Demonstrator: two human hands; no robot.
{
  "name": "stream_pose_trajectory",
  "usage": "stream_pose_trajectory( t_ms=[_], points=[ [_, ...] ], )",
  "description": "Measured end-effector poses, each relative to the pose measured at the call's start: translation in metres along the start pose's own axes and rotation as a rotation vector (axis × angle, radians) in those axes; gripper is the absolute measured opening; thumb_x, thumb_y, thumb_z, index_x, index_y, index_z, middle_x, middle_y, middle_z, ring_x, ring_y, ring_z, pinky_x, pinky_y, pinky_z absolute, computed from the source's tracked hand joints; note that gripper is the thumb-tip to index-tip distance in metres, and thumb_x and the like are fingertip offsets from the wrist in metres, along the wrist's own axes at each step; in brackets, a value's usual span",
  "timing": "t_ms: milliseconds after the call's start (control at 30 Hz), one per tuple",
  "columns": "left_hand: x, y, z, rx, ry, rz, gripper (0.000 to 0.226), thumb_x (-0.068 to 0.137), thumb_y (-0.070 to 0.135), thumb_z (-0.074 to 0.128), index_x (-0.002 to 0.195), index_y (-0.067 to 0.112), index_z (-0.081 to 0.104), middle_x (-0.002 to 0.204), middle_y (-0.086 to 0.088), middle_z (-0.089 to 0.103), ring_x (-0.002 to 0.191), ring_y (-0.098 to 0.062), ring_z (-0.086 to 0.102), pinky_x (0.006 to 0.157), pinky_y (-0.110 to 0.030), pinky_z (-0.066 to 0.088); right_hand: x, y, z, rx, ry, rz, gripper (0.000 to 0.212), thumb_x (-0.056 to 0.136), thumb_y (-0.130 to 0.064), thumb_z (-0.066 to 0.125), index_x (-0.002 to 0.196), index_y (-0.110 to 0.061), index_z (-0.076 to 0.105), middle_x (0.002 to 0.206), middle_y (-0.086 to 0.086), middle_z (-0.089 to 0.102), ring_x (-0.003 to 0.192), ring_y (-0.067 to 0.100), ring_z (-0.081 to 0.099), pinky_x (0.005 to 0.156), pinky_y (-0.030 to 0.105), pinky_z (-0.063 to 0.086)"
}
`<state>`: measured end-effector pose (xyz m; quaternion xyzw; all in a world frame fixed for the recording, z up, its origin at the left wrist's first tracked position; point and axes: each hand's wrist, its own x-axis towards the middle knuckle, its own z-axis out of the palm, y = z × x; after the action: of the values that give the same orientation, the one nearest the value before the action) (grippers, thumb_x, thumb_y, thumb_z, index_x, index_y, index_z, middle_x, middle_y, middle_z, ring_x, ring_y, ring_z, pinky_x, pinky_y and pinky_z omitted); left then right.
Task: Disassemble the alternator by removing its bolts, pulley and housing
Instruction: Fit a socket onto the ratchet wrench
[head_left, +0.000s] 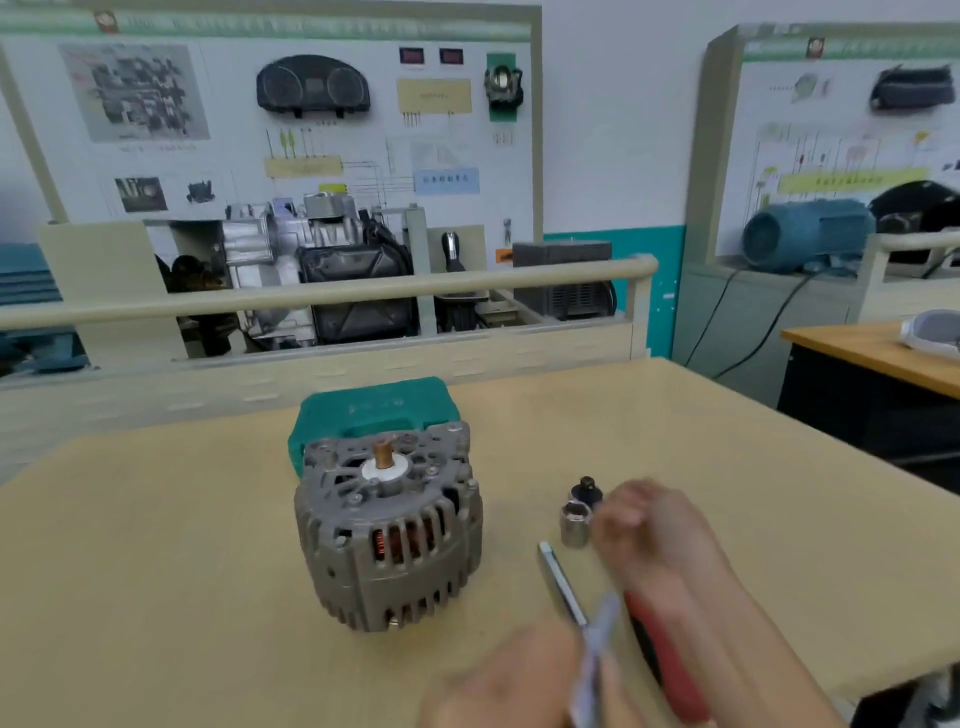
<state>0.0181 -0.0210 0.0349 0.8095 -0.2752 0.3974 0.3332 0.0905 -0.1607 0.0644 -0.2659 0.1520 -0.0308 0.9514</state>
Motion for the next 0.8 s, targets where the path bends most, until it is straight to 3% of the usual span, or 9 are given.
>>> stream_pose_trajectory(
  t_ms=[67,167,267,367,500,567,667,800],
  points=[
    [0.008,0.004,-0.004,-0.106,0.006,-0.101,0.012,0.077,0.035,0.051,0.072,0.025,0.044,0.06,0.001,0.042,0.045,-0.002,0.033,0.046,-0.002,0.025,-0.012,0.008,0.004,-0.16,-0.219,0.162,0.037,0.1,-0.013,0.032,0.066,-0.009,0.045,0.04,0.0,0.043,0.031,0.013,0.046,0.034,0.017,0.042],
    [0.017,-0.009,-0.017,-0.28,0.12,-0.361,0.022,0.077,0.036,0.056,0.069,0.019,0.045,0.051,-0.003,0.035,0.042,-0.003,0.03,0.04,-0.008,0.021,-0.013,0.015,-0.003,-0.534,-0.337,0.019,0.031,0.101,-0.022,0.04,0.087,-0.002,0.058,0.057,0.006,0.059,0.053,0.017,0.064,0.049,0.027,0.053],
    [0.021,-0.024,-0.024,-0.283,0.156,-0.458,0.024,0.084,0.028,0.059,0.067,0.017,0.045,0.046,0.007,0.035,0.043,-0.004,0.033,0.039,-0.013,0.022,-0.014,0.008,-0.016,-0.847,-0.483,-0.149,0.023,0.095,-0.019,0.05,0.099,-0.002,0.065,0.07,0.005,0.064,0.064,0.016,0.065,0.061,0.027,0.055],
    [0.023,-0.035,-0.022,-0.283,0.078,-0.535,0.019,0.082,0.019,0.055,0.066,0.017,0.045,0.045,0.009,0.036,0.043,-0.005,0.033,0.042,-0.016,0.026,-0.013,0.021,-0.022,-1.034,-0.647,-0.224,0.021,0.094,-0.013,0.052,0.107,-0.007,0.067,0.067,-0.004,0.062,0.059,0.009,0.057,0.062,0.019,0.049],
    [0.022,-0.039,-0.021,-0.367,0.051,-0.587,0.018,0.077,0.029,0.051,0.067,0.015,0.046,0.046,0.007,0.034,0.044,-0.008,0.029,0.047,-0.028,0.026,-0.013,0.027,-0.025,-0.836,-0.792,-0.11,0.027,0.091,-0.013,0.055,0.115,-0.006,0.065,0.066,-0.003,0.052,0.059,0.01,0.046,0.061,0.019,0.04],
    [0.021,-0.039,-0.02,-0.386,0.062,-0.588,0.022,0.076,0.034,0.052,0.066,0.016,0.046,0.045,0.007,0.034,0.044,-0.009,0.028,0.047,-0.027,0.025,-0.013,0.026,-0.025,-0.661,-0.817,0.006,0.032,0.086,-0.011,0.053,0.113,-0.001,0.067,0.065,0.001,0.048,0.058,0.011,0.042,0.058,0.02,0.038],
    [0.022,-0.035,-0.02,-0.4,0.065,-0.568,0.012,0.069,0.03,0.049,0.062,0.02,0.047,0.042,0.009,0.036,0.042,-0.007,0.027,0.042,-0.02,0.025,-0.013,0.027,-0.023,-0.596,-0.839,0.033,0.036,0.082,-0.013,0.049,0.111,-0.001,0.068,0.063,0.001,0.043,0.055,0.012,0.038,0.057,0.021,0.035],
    [0.024,-0.033,-0.022,-0.409,0.063,-0.541,0.026,0.082,0.018,0.054,0.058,0.023,0.046,0.042,0.01,0.037,0.041,-0.006,0.028,0.041,-0.016,0.025,-0.017,0.025,-0.02,-0.539,-0.839,0.045,0.036,0.08,-0.012,0.049,0.112,-0.002,0.064,0.061,0.001,0.041,0.053,0.011,0.036,0.055,0.02,0.035]
  ],
)
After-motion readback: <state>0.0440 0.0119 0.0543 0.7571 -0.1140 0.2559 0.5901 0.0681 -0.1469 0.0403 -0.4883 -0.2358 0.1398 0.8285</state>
